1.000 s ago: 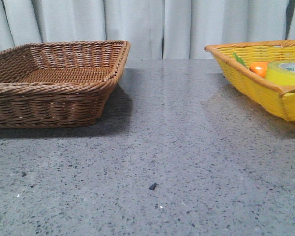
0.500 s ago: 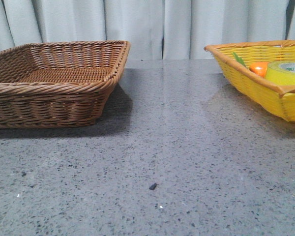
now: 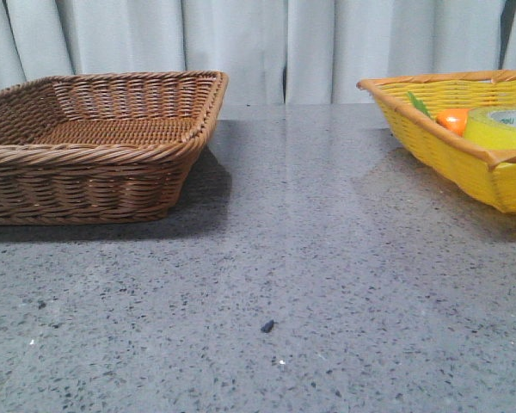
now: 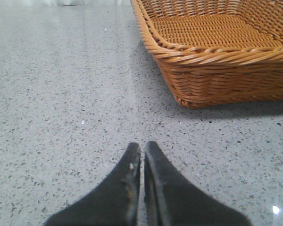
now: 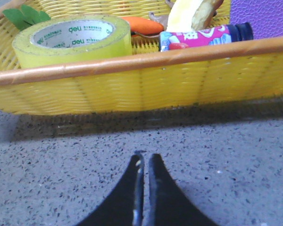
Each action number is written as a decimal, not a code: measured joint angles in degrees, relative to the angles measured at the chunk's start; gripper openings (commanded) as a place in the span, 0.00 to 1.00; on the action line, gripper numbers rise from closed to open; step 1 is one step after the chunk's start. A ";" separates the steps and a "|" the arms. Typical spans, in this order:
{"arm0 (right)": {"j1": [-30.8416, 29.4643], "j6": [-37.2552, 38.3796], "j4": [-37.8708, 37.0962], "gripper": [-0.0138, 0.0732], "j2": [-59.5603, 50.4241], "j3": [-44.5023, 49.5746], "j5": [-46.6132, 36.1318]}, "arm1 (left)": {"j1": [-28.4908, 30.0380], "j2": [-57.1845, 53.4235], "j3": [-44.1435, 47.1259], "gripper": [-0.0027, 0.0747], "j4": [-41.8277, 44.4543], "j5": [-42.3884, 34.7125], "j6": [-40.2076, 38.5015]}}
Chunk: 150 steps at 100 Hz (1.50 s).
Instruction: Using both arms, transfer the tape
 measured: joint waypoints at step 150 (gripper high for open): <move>0.00 0.46 -0.65 0.07 0.64 -4.50 -13.38 | 0.00 0.28 -5.51 0.01 -6.04 -14.64 0.00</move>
